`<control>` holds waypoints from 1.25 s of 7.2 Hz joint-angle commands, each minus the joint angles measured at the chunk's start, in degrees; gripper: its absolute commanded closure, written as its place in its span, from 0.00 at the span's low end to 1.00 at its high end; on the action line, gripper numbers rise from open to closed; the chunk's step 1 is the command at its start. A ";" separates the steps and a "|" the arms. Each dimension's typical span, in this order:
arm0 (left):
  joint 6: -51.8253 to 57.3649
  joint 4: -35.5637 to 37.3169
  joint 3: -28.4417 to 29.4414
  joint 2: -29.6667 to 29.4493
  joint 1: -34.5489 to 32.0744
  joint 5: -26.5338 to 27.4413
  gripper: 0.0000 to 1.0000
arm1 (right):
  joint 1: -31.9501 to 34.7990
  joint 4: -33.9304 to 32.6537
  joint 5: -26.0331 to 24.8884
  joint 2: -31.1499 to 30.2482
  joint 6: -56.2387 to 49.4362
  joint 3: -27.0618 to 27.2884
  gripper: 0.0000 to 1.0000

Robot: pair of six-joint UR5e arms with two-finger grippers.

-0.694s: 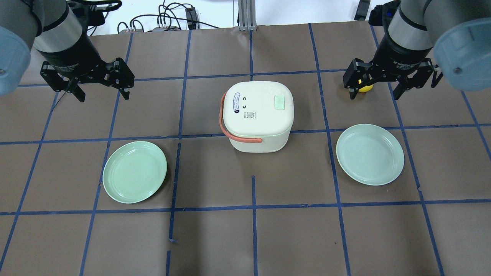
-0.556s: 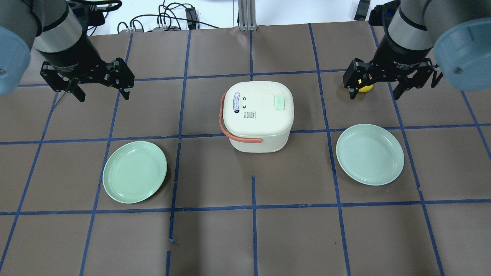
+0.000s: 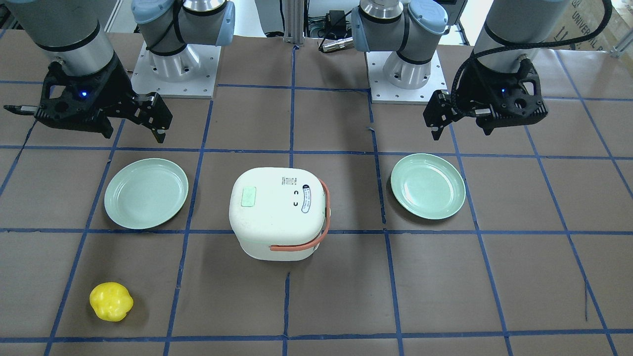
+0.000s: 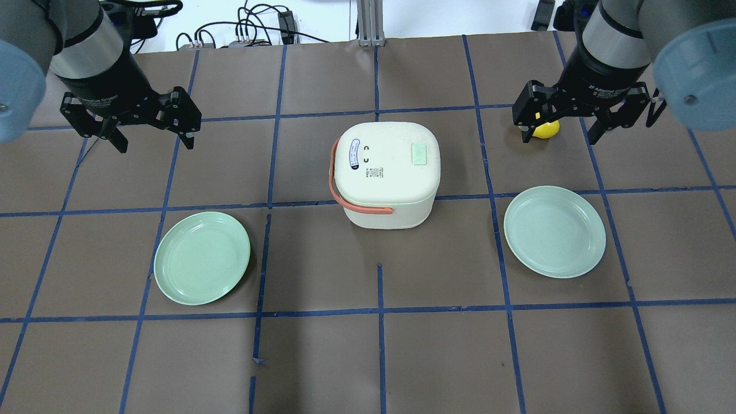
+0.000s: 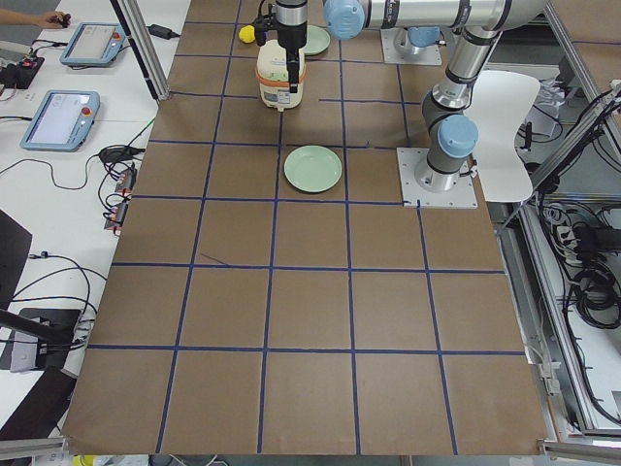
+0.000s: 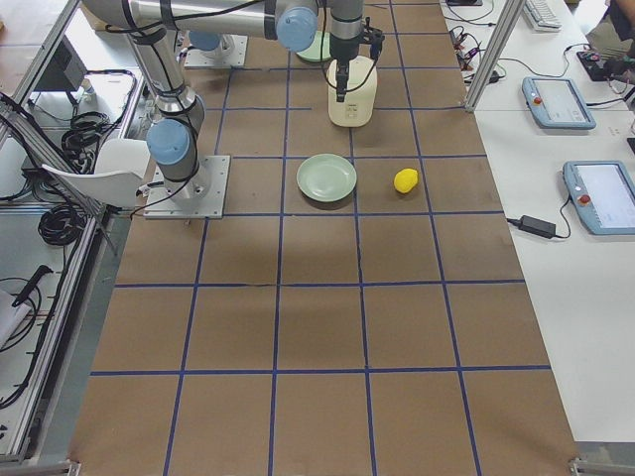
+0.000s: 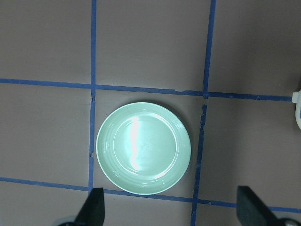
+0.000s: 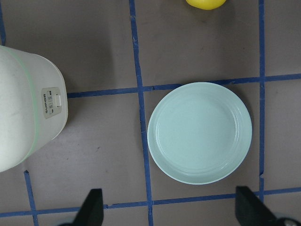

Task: Press rice cooker button
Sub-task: 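Move the right gripper toward the rice cooker's green lid button, then lower the closed right gripper onto the green button on the cooker lid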

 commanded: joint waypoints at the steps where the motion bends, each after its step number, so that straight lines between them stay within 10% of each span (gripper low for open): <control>1: 0.00 -0.08 0.00 0.00 0.00 0.09 0.00 | 2.55 0.08 1.34 0.11 2.61 -0.16 0.05; 5: 0.00 -0.08 0.00 0.00 0.00 0.00 0.00 | 12.40 -0.71 1.43 7.90 10.43 -7.15 0.11; 9: 0.00 0.01 0.00 0.00 0.00 0.00 0.00 | 17.78 -2.54 2.56 16.80 16.25 -12.73 0.92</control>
